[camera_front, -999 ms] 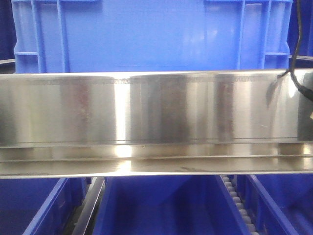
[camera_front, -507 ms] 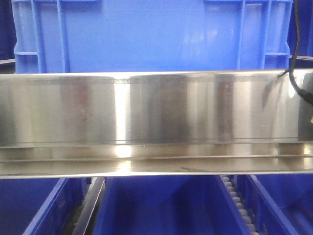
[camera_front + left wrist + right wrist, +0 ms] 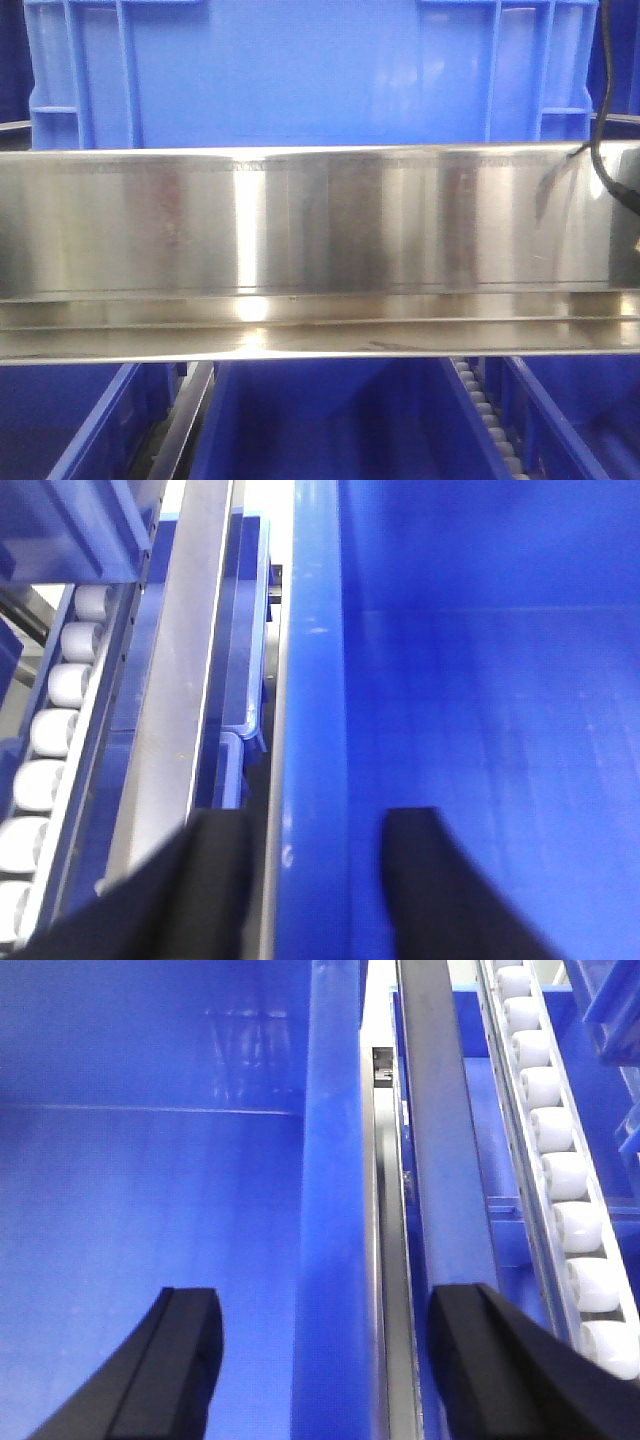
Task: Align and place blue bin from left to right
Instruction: 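Close both grippers on the blue bin's side rims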
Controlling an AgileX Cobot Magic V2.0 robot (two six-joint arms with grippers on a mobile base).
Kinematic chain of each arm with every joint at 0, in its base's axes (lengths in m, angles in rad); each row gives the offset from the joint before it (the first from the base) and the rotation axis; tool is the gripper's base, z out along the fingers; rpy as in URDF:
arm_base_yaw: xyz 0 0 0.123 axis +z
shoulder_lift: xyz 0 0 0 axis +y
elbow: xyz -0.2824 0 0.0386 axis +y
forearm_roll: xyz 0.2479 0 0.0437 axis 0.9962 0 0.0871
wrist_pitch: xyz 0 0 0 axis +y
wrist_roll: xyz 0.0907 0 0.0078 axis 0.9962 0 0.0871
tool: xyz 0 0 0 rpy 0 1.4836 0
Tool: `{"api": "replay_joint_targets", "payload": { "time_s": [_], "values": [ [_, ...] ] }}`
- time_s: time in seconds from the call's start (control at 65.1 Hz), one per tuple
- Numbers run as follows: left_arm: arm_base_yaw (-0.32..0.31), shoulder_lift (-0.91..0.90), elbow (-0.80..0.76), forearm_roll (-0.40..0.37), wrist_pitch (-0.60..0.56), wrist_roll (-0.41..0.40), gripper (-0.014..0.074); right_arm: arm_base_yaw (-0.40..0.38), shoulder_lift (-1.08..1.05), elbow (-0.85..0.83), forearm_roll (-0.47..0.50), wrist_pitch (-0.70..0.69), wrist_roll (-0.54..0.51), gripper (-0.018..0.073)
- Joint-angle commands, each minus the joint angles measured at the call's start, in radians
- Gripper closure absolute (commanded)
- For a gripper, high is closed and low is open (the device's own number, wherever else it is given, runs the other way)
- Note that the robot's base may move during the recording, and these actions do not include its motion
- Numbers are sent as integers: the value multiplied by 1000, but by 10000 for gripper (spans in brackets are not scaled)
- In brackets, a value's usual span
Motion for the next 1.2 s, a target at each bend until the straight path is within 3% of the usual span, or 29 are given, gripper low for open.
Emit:
{"api": "replay_joint_targets", "payload": {
  "time_s": [0.0, 0.092, 0.123, 0.184, 0.937, 1.183],
  "values": [
    [-3, -1, -6, 3, 6, -17, 546, -6, -5, -8, -4, 17, -1, 389],
    [-3, -1, -6, 3, 15, -17, 692, -6, -5, -8, -4, 35, -1, 621],
    [-3, -1, -6, 3, 15, -17, 706, -6, -5, -8, -4, 35, -1, 662],
    [-3, -1, -6, 3, 13, -17, 708, -6, -5, -8, -4, 33, -1, 618],
    [-3, -8, -34, 15, 27, -15, 707, 7, -30, -45, -3, 6, -1, 634],
    [-6, -57, -104, 22, 62, -16, 707, 57, -76, -97, -116, 58, 45, 634]
  ]
}}
